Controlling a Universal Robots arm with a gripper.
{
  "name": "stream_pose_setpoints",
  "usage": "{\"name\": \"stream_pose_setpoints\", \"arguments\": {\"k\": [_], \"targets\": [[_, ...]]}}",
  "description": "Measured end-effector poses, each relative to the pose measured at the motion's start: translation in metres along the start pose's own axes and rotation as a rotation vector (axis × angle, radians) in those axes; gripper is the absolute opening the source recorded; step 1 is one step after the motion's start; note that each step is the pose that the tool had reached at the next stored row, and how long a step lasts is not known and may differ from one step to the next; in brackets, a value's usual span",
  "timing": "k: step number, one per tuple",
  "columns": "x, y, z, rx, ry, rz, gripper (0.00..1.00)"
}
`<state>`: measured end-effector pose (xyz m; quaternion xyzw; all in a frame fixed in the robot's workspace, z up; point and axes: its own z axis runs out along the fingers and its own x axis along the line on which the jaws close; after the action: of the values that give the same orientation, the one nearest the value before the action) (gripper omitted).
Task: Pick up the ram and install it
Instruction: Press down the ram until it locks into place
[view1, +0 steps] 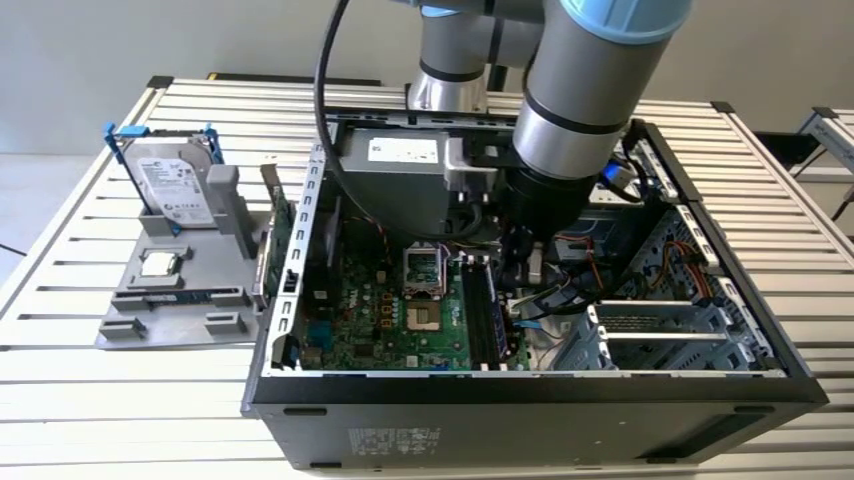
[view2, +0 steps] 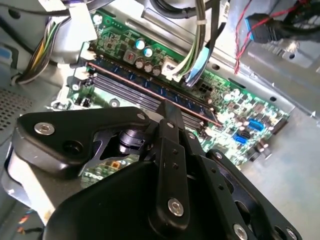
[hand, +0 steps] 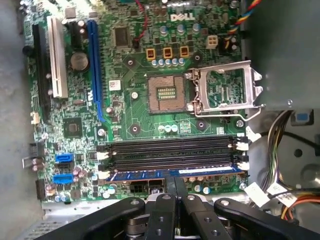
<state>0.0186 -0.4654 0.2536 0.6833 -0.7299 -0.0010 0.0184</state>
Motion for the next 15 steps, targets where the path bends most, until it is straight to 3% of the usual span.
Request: {"name": "stream_pose_setpoints", "arguments": {"k": [5,10,15], "targets": [[-0.0001,0.0000,0.0003,0.0014,0.0014,-0.058,0.00],[-0.0004,0.0000,0.0006,0.0016,0.0016,-0.063,0.00],[-0.0025,0.0000,0.0067,0.0016,0.0017,-0.063,0.00]]}}
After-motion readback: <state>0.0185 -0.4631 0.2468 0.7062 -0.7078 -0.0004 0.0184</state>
